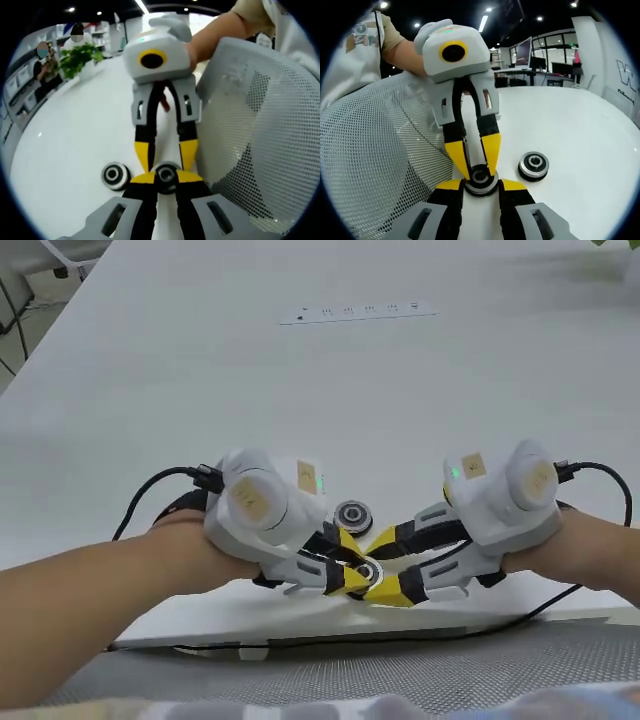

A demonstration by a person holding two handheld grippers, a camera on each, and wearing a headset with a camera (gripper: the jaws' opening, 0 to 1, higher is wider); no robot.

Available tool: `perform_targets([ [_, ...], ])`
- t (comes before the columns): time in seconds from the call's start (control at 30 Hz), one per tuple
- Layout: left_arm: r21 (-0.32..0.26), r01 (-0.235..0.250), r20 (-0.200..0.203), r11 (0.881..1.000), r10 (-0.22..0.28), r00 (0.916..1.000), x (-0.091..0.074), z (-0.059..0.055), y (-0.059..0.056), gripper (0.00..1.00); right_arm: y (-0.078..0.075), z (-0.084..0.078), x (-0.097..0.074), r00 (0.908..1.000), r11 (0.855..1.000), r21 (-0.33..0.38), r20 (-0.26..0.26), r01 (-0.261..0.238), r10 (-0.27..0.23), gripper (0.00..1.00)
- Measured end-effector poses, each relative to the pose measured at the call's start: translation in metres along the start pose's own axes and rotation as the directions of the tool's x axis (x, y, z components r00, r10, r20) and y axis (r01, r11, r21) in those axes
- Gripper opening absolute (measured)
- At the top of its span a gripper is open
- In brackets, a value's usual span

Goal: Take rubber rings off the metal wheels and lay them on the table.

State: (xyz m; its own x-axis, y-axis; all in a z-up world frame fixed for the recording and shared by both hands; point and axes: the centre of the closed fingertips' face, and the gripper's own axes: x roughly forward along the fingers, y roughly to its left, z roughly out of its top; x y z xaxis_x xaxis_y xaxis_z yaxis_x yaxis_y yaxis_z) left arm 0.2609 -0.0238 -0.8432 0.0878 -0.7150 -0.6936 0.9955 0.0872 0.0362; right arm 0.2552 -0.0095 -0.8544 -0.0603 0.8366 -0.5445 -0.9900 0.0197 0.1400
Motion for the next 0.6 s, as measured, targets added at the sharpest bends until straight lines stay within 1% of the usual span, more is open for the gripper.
perform_targets([
  [0.3,-0.001,-0.005,-0.001,1.0,0.005,1.0,-0.0001,-0.0001,-0.0004,0.13,0.0006,-0.0019,-0.0045,0.9998,1.0,-0.008,-0.003,0.018,-0.018,0.24],
  [0.43,-0.002,-0.007,0.0,1.0,0.007,1.0,-0.0002,-0.0002,-0.0004,0.13,0.0016,-0.0029,-0.005,0.9997,1.0,-0.023,-0.012,0.019,-0.019,0.23],
  [0.5,-0.001,-0.007,0.001,1.0,0.007,1.0,-0.0001,-0.0002,-0.0003,0.13,0.0012,-0.0056,-0.0059,0.9994,0.999,-0.044,-0.026,0.022,-0.023,0.22],
  [0.6,-0.001,-0.008,0.001,1.0,0.008,1.0,-0.0001,-0.0001,-0.0004,0.13,0.0014,-0.0076,-0.0071,0.999,0.999,-0.036,-0.031,0.03,-0.031,0.2],
])
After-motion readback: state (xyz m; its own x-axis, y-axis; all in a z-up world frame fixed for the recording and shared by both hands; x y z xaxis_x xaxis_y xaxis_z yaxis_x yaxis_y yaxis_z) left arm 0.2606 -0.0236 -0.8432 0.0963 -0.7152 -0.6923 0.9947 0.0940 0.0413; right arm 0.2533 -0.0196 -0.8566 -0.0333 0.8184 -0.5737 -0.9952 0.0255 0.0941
